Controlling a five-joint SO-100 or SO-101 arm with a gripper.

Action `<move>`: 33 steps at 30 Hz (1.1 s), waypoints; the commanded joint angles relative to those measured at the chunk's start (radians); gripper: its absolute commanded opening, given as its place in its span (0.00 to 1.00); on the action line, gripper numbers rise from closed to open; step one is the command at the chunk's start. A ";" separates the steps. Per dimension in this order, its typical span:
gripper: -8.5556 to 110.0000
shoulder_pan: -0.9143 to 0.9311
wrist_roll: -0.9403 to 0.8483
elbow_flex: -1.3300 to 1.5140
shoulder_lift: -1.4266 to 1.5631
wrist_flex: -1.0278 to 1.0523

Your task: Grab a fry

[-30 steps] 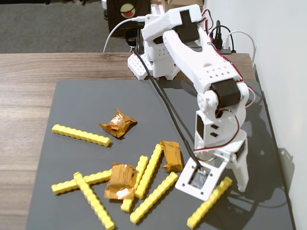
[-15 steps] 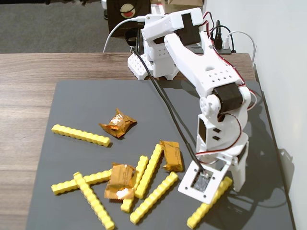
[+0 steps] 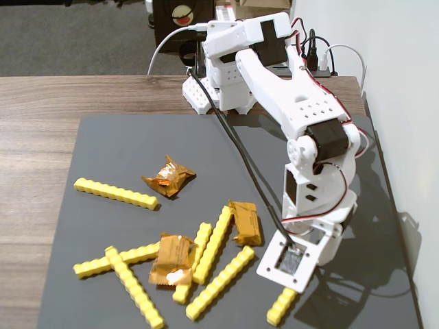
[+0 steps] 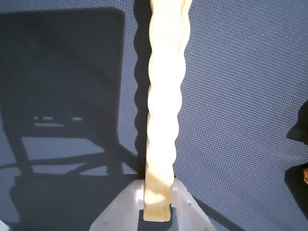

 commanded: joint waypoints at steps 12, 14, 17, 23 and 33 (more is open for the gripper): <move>0.08 0.003 -0.035 -0.034 0.092 0.092; 0.08 0.005 -0.055 -0.017 0.127 0.117; 0.08 0.014 -0.098 0.063 0.212 0.132; 0.08 0.055 -0.216 0.265 0.433 0.158; 0.08 0.202 -0.499 0.669 0.796 0.164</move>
